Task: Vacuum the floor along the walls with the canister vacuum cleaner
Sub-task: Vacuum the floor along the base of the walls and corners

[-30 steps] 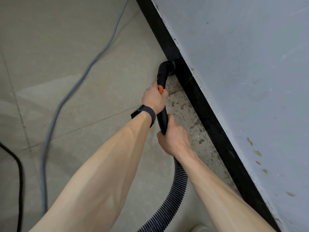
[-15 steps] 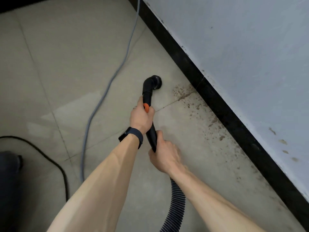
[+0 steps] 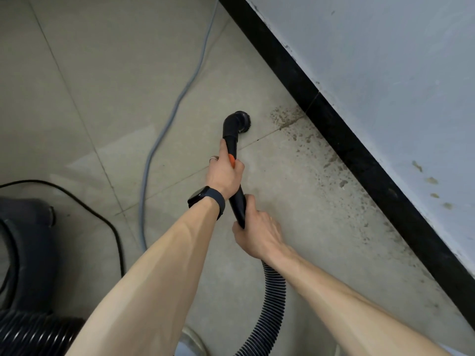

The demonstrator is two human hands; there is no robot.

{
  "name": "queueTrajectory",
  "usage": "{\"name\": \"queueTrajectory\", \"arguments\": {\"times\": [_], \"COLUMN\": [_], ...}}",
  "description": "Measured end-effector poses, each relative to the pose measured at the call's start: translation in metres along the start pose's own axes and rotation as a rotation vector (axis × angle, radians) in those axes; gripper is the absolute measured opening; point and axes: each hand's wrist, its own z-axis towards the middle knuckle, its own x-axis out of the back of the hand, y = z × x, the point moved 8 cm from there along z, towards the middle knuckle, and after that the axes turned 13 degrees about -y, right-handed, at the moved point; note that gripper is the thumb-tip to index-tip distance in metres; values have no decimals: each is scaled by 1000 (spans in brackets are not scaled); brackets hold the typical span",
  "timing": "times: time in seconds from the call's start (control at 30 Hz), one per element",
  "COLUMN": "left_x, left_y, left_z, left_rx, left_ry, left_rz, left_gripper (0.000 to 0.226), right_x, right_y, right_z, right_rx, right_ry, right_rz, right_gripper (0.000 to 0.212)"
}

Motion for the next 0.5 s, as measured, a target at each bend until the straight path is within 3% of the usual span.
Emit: {"name": "queueTrajectory", "arguments": {"times": [0.2, 0.37, 0.5], "left_x": [-6, -21, -29], "left_y": [7, 20, 25], "left_z": [0, 6, 14], "left_rx": [-21, -33, -40], "left_ry": [0, -20, -26], "left_rz": [-1, 12, 25], "left_gripper": [65, 66, 66], "right_x": [6, 15, 21], "right_y": [8, 16, 24], "right_z": [-4, -9, -8], "right_rx": [-6, 12, 13], "right_ry": [22, 83, 105], "right_rz": [-44, -14, -14], "right_gripper": [46, 83, 90]}}
